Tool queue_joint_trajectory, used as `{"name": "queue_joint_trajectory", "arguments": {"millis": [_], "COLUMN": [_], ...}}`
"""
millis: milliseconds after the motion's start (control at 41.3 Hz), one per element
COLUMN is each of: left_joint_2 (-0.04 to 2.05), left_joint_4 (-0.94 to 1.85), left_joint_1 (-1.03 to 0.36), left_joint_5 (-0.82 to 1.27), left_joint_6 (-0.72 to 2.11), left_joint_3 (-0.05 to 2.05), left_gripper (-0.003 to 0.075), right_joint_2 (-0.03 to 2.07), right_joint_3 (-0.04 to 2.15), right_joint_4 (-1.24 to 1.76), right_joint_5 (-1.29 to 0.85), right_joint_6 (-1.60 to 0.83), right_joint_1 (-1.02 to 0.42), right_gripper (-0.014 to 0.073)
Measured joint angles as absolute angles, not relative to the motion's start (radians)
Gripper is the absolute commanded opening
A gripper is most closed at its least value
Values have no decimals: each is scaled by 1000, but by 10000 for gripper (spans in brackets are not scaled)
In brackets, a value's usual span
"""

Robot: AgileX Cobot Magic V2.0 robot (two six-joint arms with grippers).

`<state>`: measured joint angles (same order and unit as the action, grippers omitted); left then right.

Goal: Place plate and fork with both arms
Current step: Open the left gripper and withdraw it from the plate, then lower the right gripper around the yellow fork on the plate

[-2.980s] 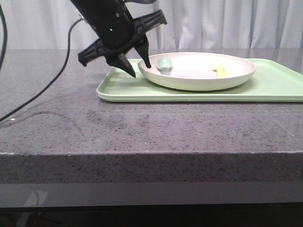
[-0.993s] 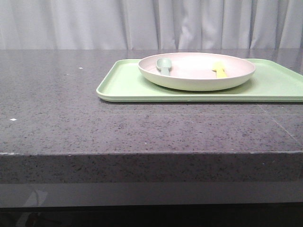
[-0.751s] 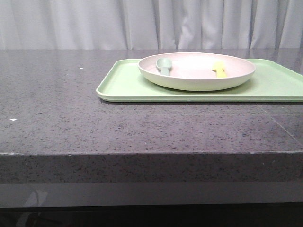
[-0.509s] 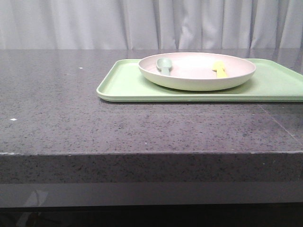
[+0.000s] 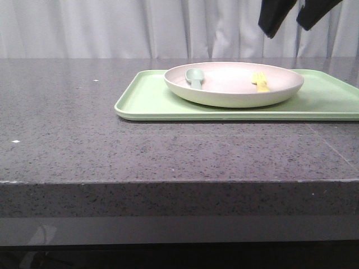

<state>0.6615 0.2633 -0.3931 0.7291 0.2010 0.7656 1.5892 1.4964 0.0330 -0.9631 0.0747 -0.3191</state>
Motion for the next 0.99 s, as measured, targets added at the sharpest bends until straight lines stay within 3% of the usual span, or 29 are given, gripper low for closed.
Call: {"name": "queue_joint_trajectory", "arguments": {"millis": [485,993], "left_joint_2": [661,661], "left_joint_4": [263,263], "left_joint_1": [-393,-393], "left_joint_5": [729,729], "left_joint_6": [202,203], "left_joint_3": [766,766], "left_gripper": [283,283], "right_joint_2": [1887,2019], "right_joint_3": [1788,1918], "right_joint_4": [31,74], "right_joint_5": [-1146,-1199], "right_joint_6": [214,298], "right_joint_1": [-291,-239], "right_gripper": [486,486]}}
